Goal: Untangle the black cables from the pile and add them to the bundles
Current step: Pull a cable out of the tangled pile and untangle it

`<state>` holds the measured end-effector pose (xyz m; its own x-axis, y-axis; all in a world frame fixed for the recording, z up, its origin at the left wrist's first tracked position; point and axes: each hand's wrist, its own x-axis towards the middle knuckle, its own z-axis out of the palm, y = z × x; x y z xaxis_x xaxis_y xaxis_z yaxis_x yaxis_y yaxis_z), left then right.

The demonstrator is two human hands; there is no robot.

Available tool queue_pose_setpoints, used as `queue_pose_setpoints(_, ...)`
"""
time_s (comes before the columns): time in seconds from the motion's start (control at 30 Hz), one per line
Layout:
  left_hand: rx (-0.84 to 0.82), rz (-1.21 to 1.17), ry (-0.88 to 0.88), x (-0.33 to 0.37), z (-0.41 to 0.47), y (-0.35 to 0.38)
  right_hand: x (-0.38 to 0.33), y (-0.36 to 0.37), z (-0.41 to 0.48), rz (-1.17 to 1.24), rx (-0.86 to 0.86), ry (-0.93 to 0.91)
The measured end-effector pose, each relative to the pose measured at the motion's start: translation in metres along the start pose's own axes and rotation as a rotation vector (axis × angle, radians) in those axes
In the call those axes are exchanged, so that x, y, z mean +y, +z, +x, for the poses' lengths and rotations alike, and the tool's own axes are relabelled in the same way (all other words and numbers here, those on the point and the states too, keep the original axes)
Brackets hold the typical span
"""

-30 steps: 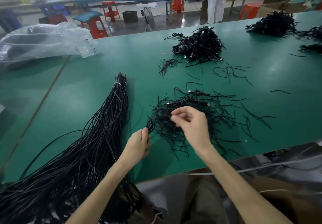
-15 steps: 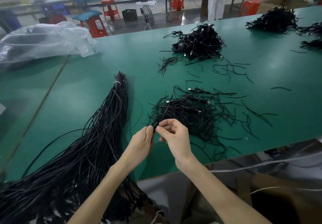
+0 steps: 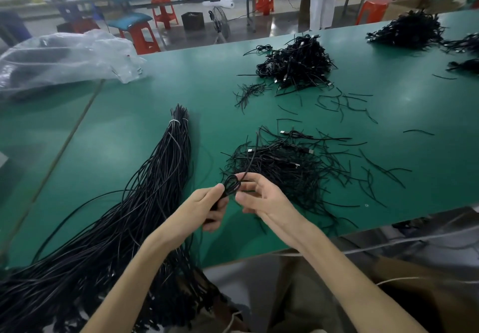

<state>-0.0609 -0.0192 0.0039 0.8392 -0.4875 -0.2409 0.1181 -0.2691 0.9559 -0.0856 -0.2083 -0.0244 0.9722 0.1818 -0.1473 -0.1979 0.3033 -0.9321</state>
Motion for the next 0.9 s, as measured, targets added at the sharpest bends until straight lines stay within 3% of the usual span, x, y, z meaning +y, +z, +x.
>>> queue_pose_setpoints(0.1,-0.111,-0.023,0.008,0.005,-0.007,-0.005,-0.006,-0.003,0.003,-0.020,-0.238,-0.003)
queue_pose_setpoints(0.2,-0.134,-0.026,0.009,0.004,-0.008,-0.005,-0.005,0.004,0.005,-0.070,-0.347,0.003)
queue_pose_setpoints(0.47,-0.085,0.030,-0.002,0.002,-0.011,-0.006,0.010,0.006,0.005,-0.368,-0.066,-0.245)
queue_pose_setpoints(0.63,0.024,0.058,-0.027,0.005,-0.011,0.002,0.013,0.004,0.007,-0.433,0.033,-0.237)
queue_pose_setpoints(0.9,0.047,-0.002,-0.015,0.005,-0.014,0.005,0.008,0.007,-0.001,-0.299,-0.047,-0.215)
